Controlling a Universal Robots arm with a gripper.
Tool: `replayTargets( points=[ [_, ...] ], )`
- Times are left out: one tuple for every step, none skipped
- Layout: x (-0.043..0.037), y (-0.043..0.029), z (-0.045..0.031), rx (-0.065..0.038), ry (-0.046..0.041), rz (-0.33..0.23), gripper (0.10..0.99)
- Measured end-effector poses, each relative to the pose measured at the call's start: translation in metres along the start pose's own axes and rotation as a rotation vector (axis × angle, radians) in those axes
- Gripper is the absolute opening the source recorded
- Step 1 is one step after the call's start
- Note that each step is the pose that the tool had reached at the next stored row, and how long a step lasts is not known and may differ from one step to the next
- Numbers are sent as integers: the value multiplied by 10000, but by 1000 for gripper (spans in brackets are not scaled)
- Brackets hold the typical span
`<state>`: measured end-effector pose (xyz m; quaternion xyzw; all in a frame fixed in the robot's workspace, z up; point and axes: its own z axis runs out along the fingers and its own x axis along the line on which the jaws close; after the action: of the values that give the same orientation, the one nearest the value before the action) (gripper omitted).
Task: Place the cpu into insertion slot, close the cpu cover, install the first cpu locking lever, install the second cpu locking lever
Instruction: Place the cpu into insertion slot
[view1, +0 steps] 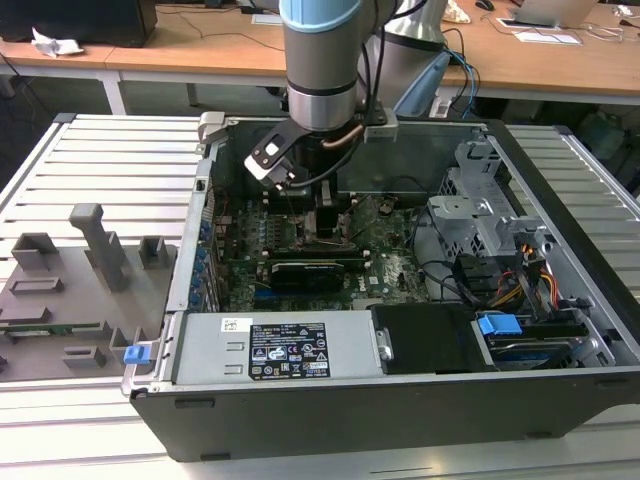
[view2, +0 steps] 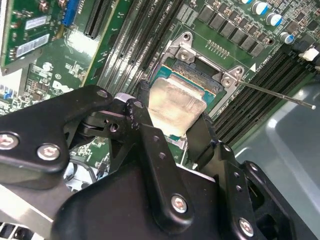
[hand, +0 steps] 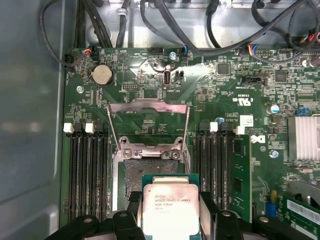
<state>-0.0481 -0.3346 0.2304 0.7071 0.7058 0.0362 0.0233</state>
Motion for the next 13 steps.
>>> replayTargets(
  points=[
    [3,1,13,1,1,0,541],
    [7,4,26,2,1,-1,541],
    [13,6,37,4,1,0,541],
    [22,8,45,6,-2,1,541],
    [36,10,54,4,0,0,541],
    [54,12,68,4,-1,0,541],
    [61,13,77,5,0,2,541],
    [68,12,95,5,-6,44,541],
    [71,12,108,4,-22,142,541],
    [73,11,115,3,-37,181,541],
    [78,11,123,4,-53,205,541],
    [79,11,130,3,-53,204,541],
    [83,10,137,4,-54,206,541]
  ],
)
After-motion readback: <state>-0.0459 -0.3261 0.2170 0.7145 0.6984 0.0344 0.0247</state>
